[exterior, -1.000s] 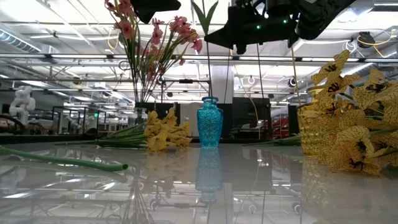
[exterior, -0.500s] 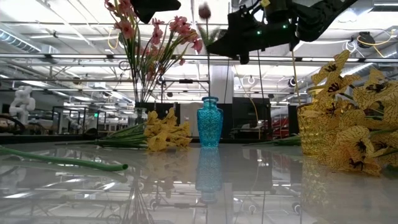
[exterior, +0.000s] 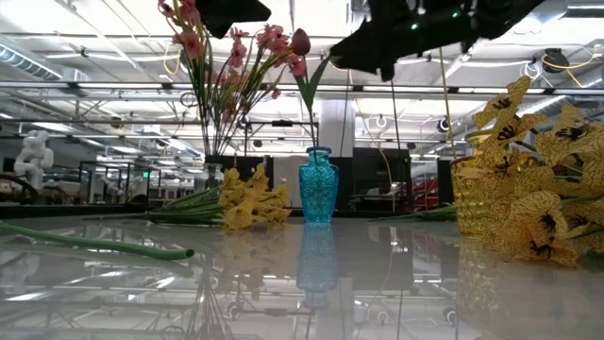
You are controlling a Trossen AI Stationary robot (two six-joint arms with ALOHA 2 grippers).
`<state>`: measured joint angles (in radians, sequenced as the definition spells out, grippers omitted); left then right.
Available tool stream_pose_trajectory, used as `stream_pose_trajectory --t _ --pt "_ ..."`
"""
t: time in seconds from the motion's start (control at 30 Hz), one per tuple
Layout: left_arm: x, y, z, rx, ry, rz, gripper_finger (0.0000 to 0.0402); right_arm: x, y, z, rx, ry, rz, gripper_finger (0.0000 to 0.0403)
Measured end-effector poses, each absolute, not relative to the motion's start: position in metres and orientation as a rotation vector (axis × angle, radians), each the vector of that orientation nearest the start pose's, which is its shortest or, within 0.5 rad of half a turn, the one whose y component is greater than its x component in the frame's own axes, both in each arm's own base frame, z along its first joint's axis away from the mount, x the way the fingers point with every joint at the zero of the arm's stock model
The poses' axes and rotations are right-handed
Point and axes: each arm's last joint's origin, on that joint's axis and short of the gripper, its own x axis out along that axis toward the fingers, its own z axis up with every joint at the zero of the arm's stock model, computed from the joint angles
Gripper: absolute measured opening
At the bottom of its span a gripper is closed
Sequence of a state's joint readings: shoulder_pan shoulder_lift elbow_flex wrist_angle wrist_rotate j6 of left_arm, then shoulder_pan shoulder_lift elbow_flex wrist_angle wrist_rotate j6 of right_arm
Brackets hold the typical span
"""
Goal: Sort flowers into vase by color
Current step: Put the left red flower into the blue vase
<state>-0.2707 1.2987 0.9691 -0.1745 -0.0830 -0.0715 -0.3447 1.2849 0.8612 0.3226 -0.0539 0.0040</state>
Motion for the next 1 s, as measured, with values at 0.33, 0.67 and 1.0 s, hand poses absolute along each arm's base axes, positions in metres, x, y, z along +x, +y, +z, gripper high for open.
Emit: stream_pose_trajectory --t 0.33,0.67,1.0 --pt "0.266 -0.089 0.286 0.044 0.549 -0.220 0.0215 0.222 -0.065 0.322 0.068 0.251 -0.239 0.0233" --pt "0.228 -0.127 0.253 -0.067 0.965 -0.221 0.0215 0.217 -0.030 0.314 0.105 0.384 -0.126 0.0217" --pt "0.207 -0.152 0.199 0.067 1.232 -0.155 0.0215 0.219 -0.023 0.313 0.060 0.388 -0.115 0.0212"
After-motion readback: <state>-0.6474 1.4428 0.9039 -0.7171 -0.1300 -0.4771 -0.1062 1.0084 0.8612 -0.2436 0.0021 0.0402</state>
